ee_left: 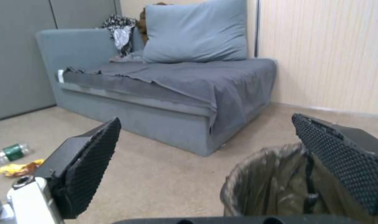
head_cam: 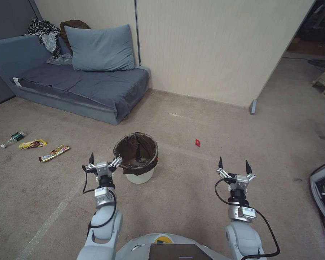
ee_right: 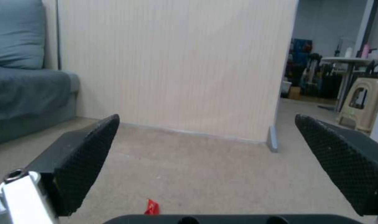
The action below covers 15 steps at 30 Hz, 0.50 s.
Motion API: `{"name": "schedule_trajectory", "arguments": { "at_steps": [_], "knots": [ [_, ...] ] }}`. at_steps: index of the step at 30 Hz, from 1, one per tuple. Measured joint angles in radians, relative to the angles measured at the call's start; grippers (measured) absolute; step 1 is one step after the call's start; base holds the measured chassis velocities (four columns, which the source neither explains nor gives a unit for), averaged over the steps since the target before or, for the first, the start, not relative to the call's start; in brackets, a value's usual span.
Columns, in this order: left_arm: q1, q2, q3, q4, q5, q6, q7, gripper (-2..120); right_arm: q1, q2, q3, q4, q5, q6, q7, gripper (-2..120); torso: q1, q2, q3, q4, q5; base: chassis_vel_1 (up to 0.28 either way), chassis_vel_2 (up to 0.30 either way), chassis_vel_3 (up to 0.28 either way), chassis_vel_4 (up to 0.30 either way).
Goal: Pick up the trash bin, then pick up the garbage from the floor and place it into the trash bin.
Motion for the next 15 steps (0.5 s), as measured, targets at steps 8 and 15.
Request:
{"name": "schedule_trajectory", "arguments": {
  "at_steps": [8,15],
  "knots": [
    [-0.076,0.201,0.023,-0.014,-0.179,0.125,-0.017,100,0.006,-0.024,-0.002,-0.005,0.014,-0.004,0.0,100,0.0,0.0,0.0,0.0002,-0.0003,0.0,0.0,0.0,0.0],
    [-0.195,0.419,0.052,0.026,-0.372,0.193,-0.038,100,0.011,-0.045,-0.002,-0.012,0.032,-0.006,0.0,100,0.0,0.0,0.0,0.0,-0.0002,0.0,0.0,0.0,0.0]
  ]
}}
